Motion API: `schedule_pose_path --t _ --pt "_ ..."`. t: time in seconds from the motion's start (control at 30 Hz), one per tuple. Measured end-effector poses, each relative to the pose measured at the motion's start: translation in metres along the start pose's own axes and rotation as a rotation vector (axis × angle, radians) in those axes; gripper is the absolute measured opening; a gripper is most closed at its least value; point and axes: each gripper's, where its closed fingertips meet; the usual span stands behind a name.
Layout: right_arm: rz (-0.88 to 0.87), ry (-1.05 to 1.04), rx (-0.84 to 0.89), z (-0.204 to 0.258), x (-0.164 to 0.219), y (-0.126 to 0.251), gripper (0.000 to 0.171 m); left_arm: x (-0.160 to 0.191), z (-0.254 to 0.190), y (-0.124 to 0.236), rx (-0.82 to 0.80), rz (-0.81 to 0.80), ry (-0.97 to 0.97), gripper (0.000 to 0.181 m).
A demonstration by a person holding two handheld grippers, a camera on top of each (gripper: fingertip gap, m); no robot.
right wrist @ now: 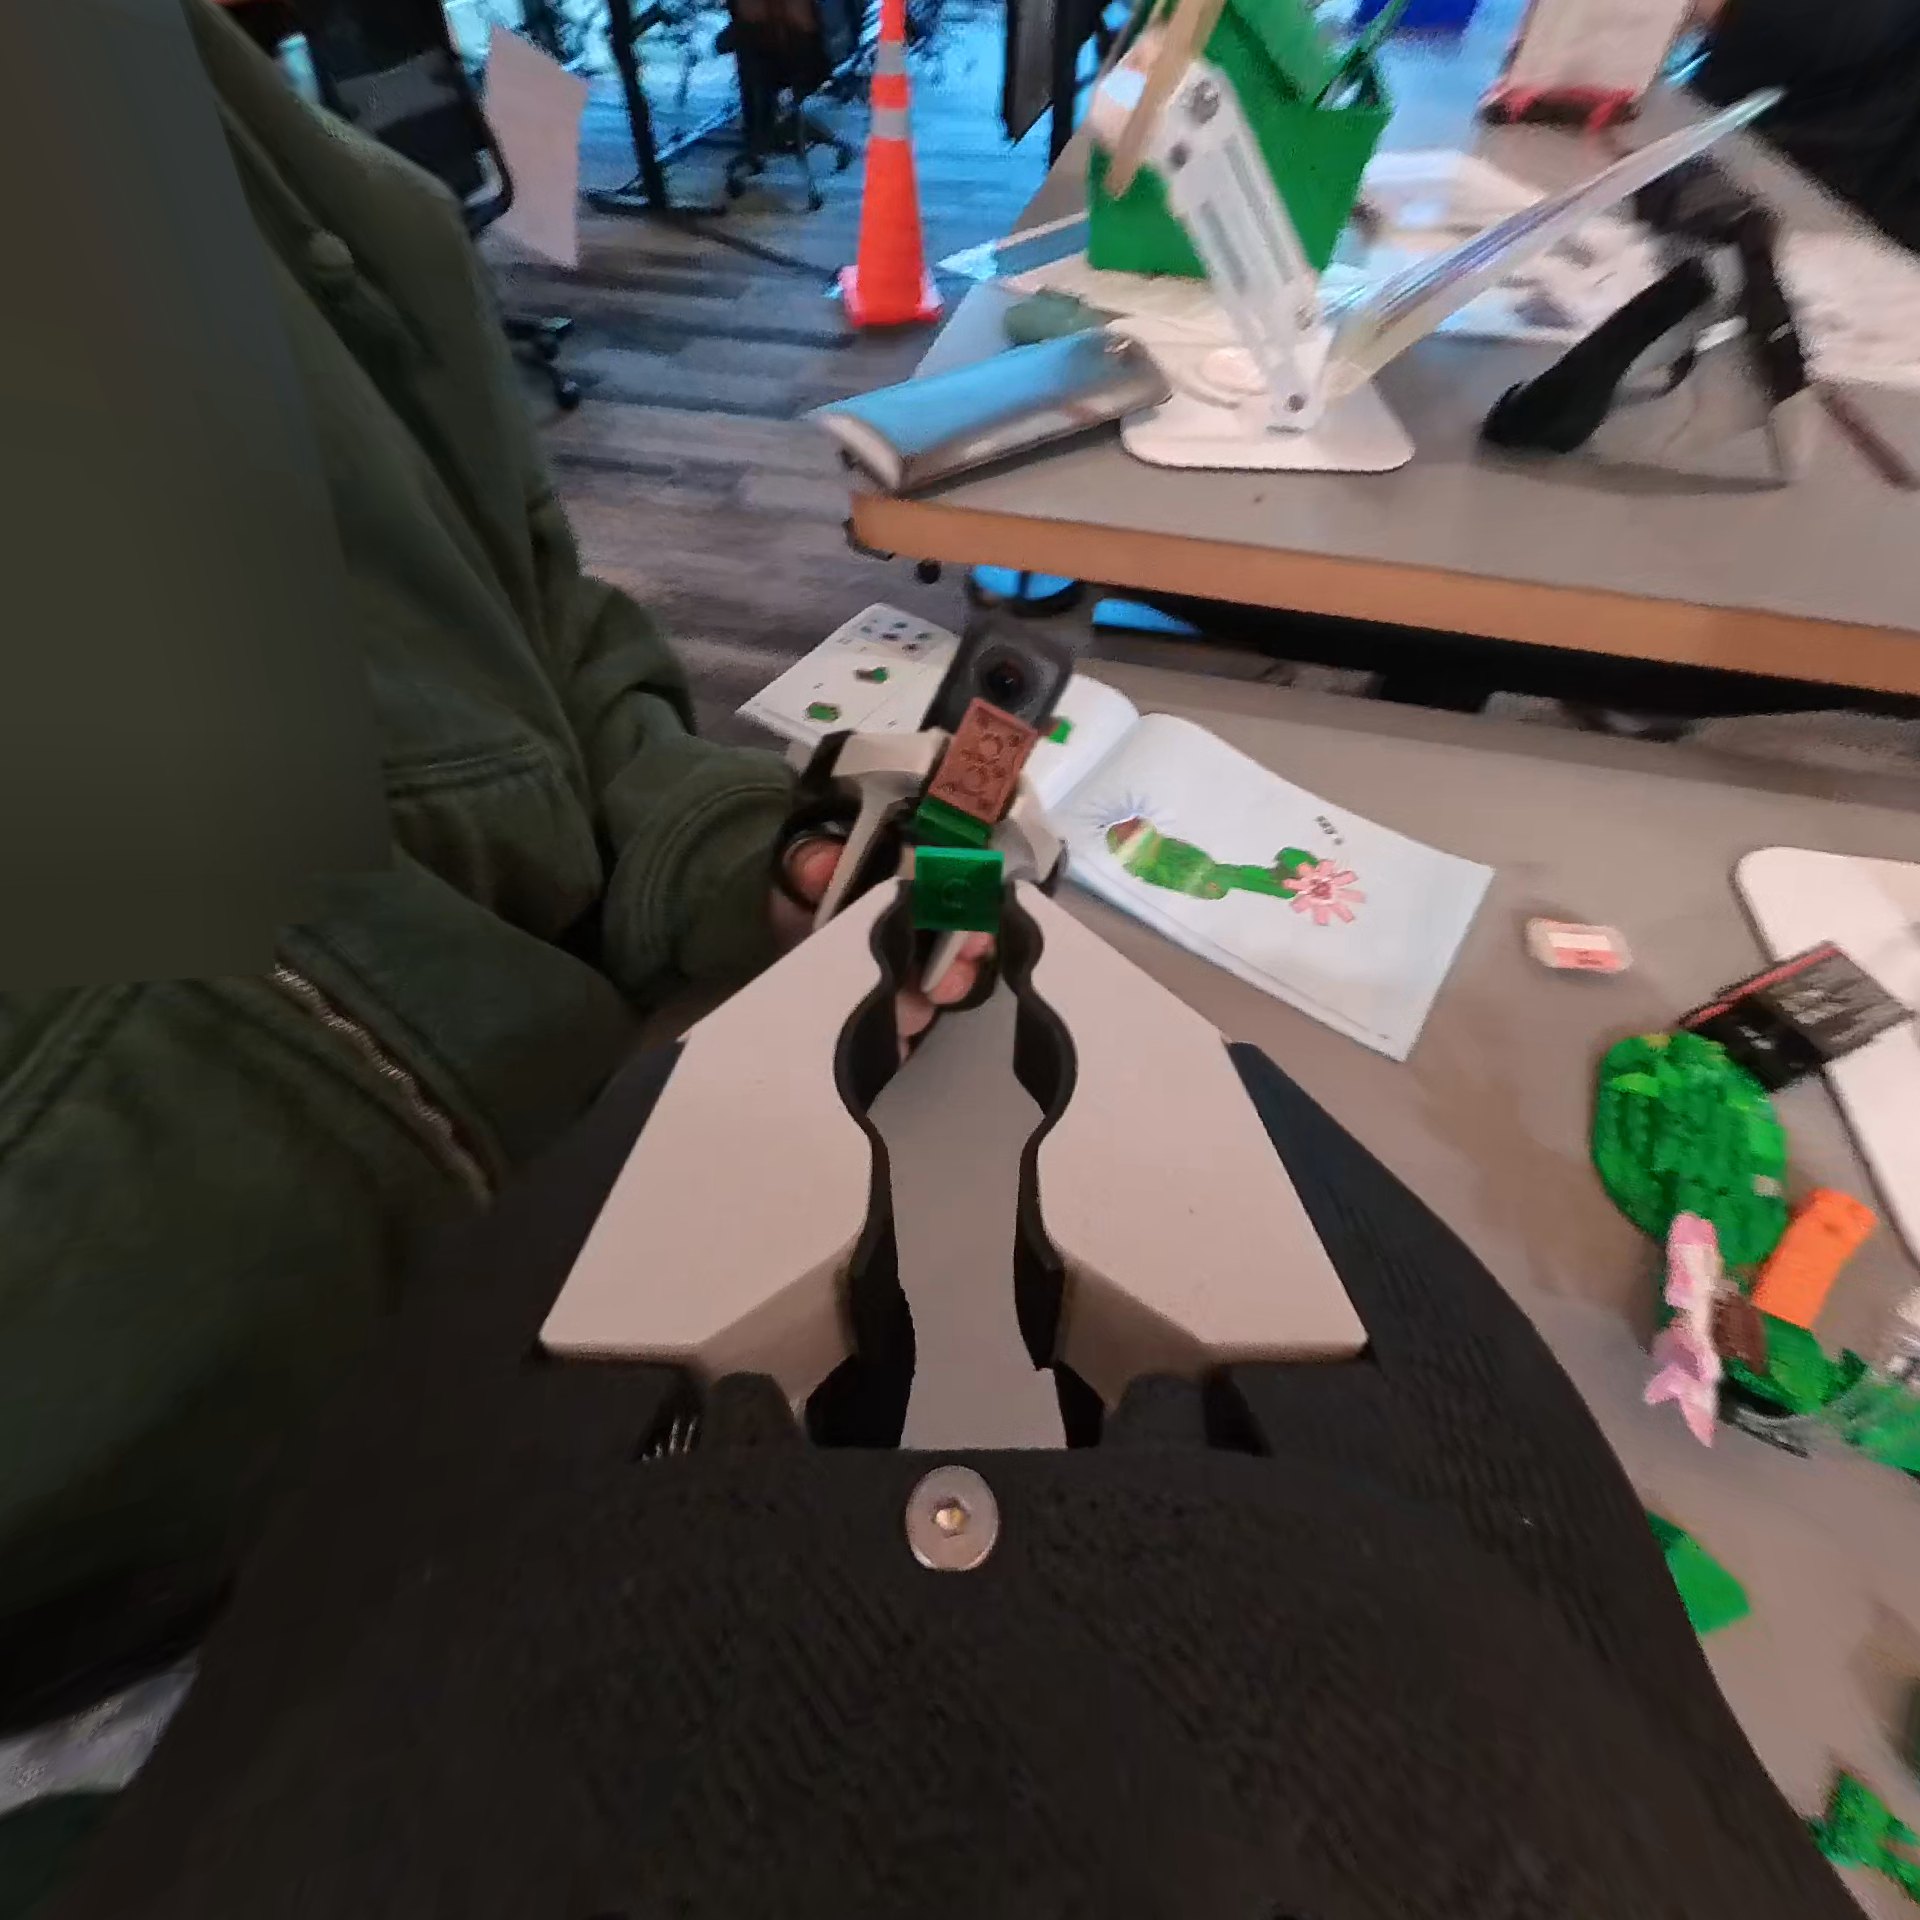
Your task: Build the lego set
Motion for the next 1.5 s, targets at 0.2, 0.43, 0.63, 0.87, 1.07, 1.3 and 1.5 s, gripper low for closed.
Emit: schedule_pose_path --t 0.2,0.43,0.63,0.87,1.07,1.3,1.5 --pt "-0.179 -0.026 0.073 0.003 0.003 -0.001 0.014 0.004 0.003 0.001 -0.019 0.031 -0.031 0.014" --pt "-0.057 -0.149 0.069 0.001 0.022 0.008 0.014 0.023 0.012 0.003 -0.077 0.157 -0.100 0.014" --pt "0.027 -0.228 0.015 0.003 0.032 0.010 0.014 0.039 0.017 0.007 -0.102 0.268 -0.136 0.014" --pt "0.111 -0.250 -0.002 0.005 0.039 0.012 0.014 0.042 0.021 0.009 -0.118 0.296 -0.122 0.014" --pt "0.137 -0.267 0.000 0.004 0.041 0.012 0.014 0.043 0.025 0.011 -0.130 0.310 -0.116 0.014" --pt "0.136 -0.301 0.005 0.004 0.042 0.013 0.014 0.044 0.027 0.012 -0.136 0.326 -0.112 0.014" --pt "0.136 -0.274 0.024 0.003 0.043 0.013 0.014 0.043 0.027 0.012 -0.137 0.324 -0.108 0.014"
Point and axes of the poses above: each gripper's, where its closed fingertips meet, y back along the fingers, x out of its underside, z = x × y across the jaws, and after that the axes turned 15 degrees about -z, right-handed
